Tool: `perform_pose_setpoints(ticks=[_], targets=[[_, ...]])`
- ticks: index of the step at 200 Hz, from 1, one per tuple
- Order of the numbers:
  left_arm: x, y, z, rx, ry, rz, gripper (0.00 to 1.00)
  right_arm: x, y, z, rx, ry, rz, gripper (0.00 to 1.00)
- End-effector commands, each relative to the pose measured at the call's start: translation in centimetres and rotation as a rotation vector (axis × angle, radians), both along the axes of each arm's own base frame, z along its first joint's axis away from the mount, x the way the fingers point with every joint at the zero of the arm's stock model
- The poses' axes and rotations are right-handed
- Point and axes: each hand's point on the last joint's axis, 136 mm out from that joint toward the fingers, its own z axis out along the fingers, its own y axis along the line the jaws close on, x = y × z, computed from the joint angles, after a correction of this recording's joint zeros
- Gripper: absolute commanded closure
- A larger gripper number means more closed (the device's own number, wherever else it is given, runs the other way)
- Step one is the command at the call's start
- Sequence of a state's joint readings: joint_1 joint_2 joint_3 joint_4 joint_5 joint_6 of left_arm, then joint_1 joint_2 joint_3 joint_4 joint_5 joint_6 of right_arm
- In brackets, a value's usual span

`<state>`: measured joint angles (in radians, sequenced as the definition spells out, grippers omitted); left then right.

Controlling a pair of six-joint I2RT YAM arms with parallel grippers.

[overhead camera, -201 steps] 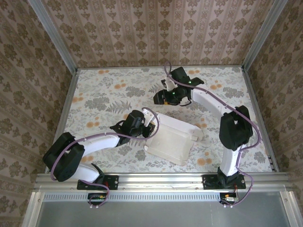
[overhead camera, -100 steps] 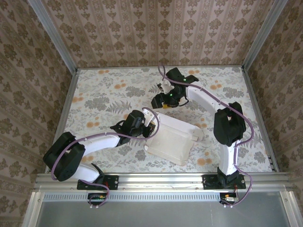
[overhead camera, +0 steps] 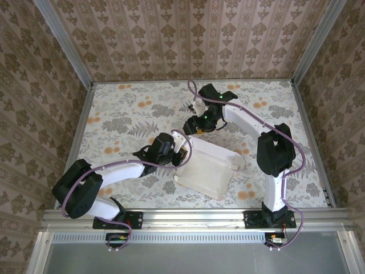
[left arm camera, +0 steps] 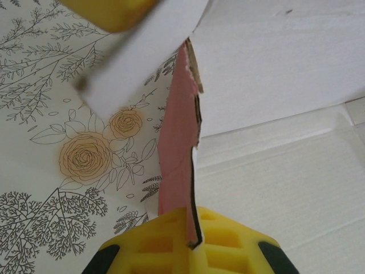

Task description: Fold the paper box

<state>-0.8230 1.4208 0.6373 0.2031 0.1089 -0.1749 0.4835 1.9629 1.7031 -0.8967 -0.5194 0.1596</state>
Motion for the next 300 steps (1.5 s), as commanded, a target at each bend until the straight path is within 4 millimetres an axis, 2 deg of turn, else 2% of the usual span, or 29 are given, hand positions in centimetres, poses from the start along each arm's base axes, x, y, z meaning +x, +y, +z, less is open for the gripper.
perform_pose_setpoints(ticks=[1,70,139,226,278,300], targets=[[-1.1,1.5,-2.9,0.079,0.081,0.006,0.99,-0.5,-0.4,0.1,-0.037,-0.003,0.02,0.31],[-1.0,1.5,-3.0,0.083,0.084,0.01,0.99,-0.8,-0.9,0.5,-0.033,-0.016,0.017,0.36],[-1.0,1.6,-3.2,0.088,0.09,0.011,1.0,-0.7,-1.5,1.8,0.007,-0.034,-0.001,0.42],[-1.0,1.6,-3.2,0.092,0.091,0.014,1.0,-1.3,-1.8,1.4,0.01,-0.028,-0.006,0.51],[-1.0,1.5,-3.1,0.092,0.095,0.01,1.0,-1.7,-1.1,3.3,0.067,-0.095,-0.047,0.52],[-1.1,1.5,-3.0,0.095,0.097,0.008,1.0,-1.4,-1.3,3.1,0.078,-0.114,-0.088,0.54]])
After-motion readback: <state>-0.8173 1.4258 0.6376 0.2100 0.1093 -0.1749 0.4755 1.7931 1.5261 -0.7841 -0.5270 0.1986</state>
